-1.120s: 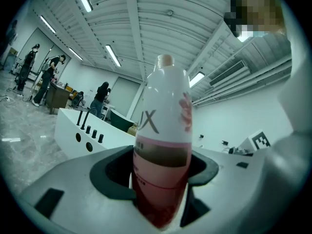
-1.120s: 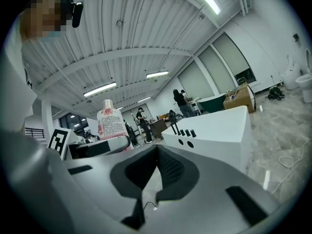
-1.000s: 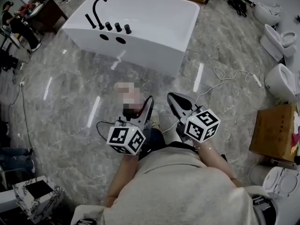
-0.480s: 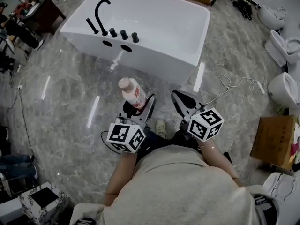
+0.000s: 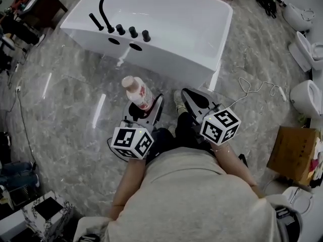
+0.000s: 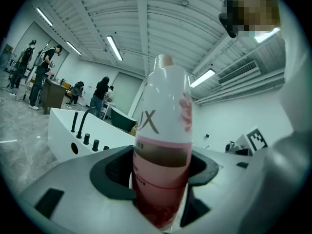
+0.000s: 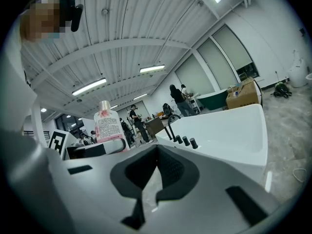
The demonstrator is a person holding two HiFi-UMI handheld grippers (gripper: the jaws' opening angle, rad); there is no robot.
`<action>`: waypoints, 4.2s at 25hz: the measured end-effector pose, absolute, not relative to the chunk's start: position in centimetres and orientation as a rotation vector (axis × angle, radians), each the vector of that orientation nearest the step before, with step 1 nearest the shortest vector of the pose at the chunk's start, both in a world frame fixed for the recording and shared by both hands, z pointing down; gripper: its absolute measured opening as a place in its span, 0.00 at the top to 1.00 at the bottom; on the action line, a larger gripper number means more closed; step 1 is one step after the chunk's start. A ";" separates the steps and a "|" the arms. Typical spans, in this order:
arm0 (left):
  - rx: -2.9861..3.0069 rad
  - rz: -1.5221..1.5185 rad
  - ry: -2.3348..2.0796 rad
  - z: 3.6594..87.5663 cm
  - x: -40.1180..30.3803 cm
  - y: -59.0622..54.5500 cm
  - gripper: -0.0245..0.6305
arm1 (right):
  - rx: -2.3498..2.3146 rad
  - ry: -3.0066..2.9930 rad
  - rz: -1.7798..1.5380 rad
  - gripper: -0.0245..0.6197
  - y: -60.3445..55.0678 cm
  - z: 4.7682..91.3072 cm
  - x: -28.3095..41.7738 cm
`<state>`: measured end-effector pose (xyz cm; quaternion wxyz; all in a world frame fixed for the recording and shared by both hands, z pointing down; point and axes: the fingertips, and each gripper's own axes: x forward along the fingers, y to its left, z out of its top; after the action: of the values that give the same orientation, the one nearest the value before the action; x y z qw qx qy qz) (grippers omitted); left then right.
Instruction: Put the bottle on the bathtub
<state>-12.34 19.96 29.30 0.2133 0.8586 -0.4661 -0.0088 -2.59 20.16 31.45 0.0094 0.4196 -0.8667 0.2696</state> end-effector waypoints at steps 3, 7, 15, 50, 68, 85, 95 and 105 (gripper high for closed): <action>2.388 -0.023 -1.303 29.3 -11.9 17.3 0.53 | 1.304 -2.712 0.824 0.96 16.7 31.5 -2.0; 2.357 -0.013 -1.335 30.1 -11.4 12.8 0.53 | 1.274 -2.709 0.794 0.96 11.6 32.1 -1.3; 2.297 0.038 -1.346 32.6 -9.3 2.8 0.53 | 1.179 -2.695 0.858 0.96 0.7 33.8 0.5; 2.167 0.117 -1.358 39.9 -7.5 -14.9 0.54 | 1.027 -2.499 1.112 0.96 -14.6 44.4 3.5; 2.139 0.170 -1.337 47.9 -9.6 -17.0 0.54 | 1.115 -2.464 1.103 0.96 -17.8 49.9 2.5; 2.162 0.296 -1.297 57.0 -7.4 -19.8 0.54 | 1.144 -2.392 1.181 0.96 -17.9 58.1 3.2; 2.203 0.298 -1.285 59.8 -5.7 -22.9 0.54 | 1.226 -2.404 1.184 0.96 -20.6 60.6 4.1; 2.248 0.255 -1.356 59.9 -5.5 -27.1 0.54 | 1.271 -2.405 1.220 0.96 -21.6 62.0 5.3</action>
<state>-5.48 -27.10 59.94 0.2496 0.8253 -0.4978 0.0937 5.29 -21.58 62.02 0.0802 0.4250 -0.8040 0.4080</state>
